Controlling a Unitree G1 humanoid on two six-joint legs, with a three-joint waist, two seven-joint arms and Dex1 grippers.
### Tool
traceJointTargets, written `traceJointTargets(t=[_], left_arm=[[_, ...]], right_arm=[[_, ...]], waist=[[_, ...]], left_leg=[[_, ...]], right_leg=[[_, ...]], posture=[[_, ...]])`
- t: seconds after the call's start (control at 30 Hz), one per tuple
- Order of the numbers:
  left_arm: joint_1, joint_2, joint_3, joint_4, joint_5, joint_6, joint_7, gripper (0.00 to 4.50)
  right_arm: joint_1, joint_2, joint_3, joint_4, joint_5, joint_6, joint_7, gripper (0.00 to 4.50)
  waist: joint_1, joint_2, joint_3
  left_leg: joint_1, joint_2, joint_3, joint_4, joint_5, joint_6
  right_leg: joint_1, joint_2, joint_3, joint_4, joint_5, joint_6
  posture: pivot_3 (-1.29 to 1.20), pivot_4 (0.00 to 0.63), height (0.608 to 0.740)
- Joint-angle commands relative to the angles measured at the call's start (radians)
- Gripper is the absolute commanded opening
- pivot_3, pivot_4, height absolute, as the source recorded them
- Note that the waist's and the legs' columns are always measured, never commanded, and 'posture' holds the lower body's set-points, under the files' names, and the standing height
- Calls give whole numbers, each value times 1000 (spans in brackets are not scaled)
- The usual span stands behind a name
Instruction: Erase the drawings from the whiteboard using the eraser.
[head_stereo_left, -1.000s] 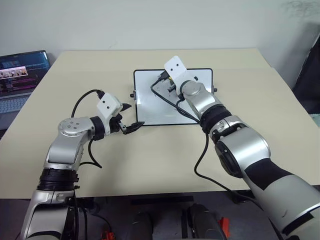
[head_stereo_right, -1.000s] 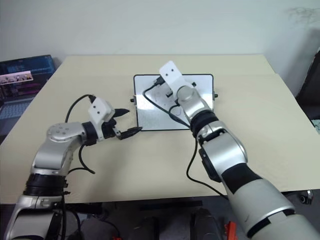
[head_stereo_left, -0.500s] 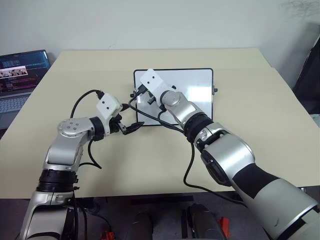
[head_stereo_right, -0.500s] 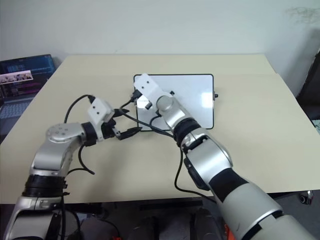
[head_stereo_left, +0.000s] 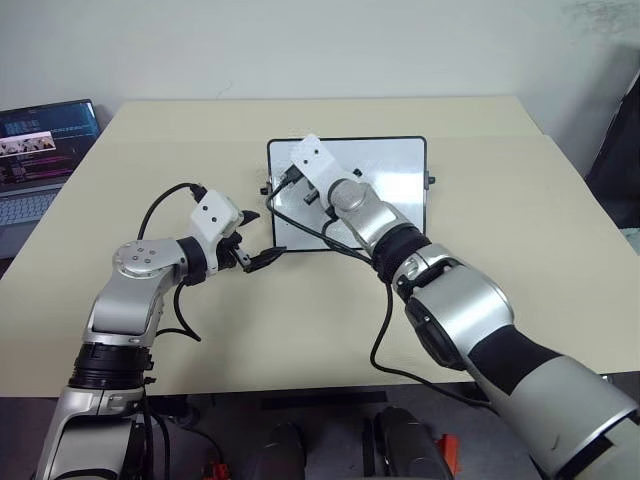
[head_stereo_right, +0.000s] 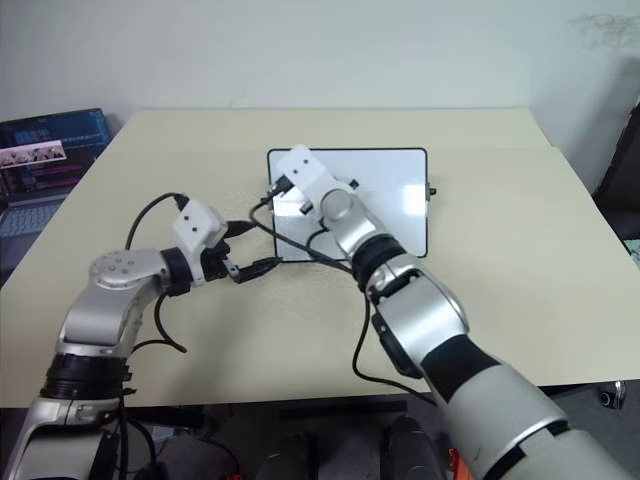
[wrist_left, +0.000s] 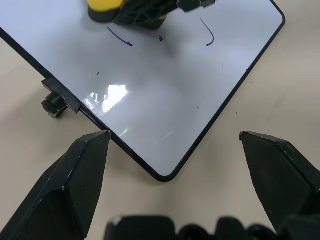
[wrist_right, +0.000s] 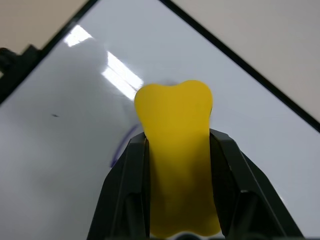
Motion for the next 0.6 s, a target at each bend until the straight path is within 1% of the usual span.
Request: traceJointTargets(t=[0.03,0.1,0.17,0.43,0.6], left_arm=[[-11,21,28,-22,-12,-16,2,4500],[-11,22,29,-20,-12,-17,1,4500],[-12,23,28,-17,-11,-19,0,4500],[-19,22,24,-7,-11,-25,-1,4500],[-19,22,23,-9,-11,-26,0,4500]], right_arm=[[-7,-21,-11,-1,-10,-14,-8,1227],[-4,-31,-2,0,-17,-11,12,1227],[-2,-30,19,0,-29,-7,64,1227],[23,13,70,-12,-61,46,272,1227],[27,11,85,-23,-74,56,293,1216]], waist=[[0,0,0],[0,0,0],[0,0,0],[-4,0,0],[-1,0,0]], left_leg=[[0,0,0,0,0,0],[0,0,0,0,0,0],[0,0,0,0,0,0],[2,0,0,0,0,0],[2,0,-1,0,0,0]], right_leg=[[0,0,0,0,0,0],[0,0,0,0,0,0],[0,0,0,0,0,0],[0,0,0,2,0,0],[1,1,0,2,0,0]], posture=[[0,150,740],[0,150,740],[0,150,740],[0,150,740],[0,150,740]])
